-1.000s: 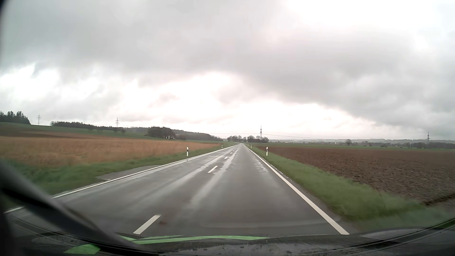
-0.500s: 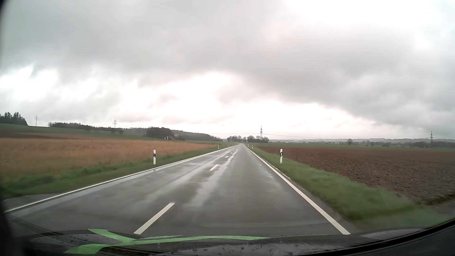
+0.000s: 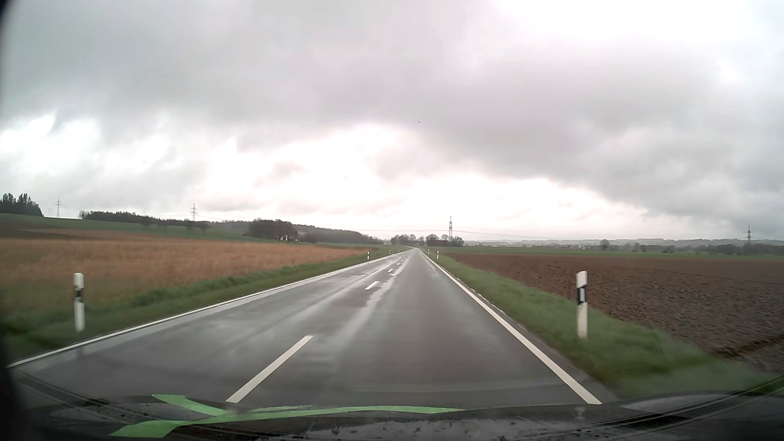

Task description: Follow the waypoints while adhering to traffic rules and regulations

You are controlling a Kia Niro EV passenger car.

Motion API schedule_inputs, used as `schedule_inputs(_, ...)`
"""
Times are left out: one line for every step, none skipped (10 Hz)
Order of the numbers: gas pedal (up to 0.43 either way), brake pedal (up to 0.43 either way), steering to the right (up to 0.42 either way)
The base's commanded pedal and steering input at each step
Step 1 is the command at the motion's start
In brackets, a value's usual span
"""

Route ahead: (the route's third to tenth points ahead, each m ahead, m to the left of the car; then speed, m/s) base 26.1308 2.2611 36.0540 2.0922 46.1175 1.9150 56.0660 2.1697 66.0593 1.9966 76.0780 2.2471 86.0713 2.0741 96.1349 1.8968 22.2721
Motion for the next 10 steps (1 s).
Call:
schedule_inputs(0.059,0.0,0.0)
schedule_inputs(0.059,0.0,0.0)
schedule_inputs(0.067,0.0,0.0)
schedule_inputs(0.087,0.0,0.0)
schedule_inputs(0.13,0.0,0.0)
schedule_inputs(0.13,0.0,0.0)
schedule_inputs(0.138,0.0,0.0)
schedule_inputs(0.138,0.0,0.0)
schedule_inputs(0.15,0.0,0.0)
schedule_inputs(0.15,0.0,0.0)
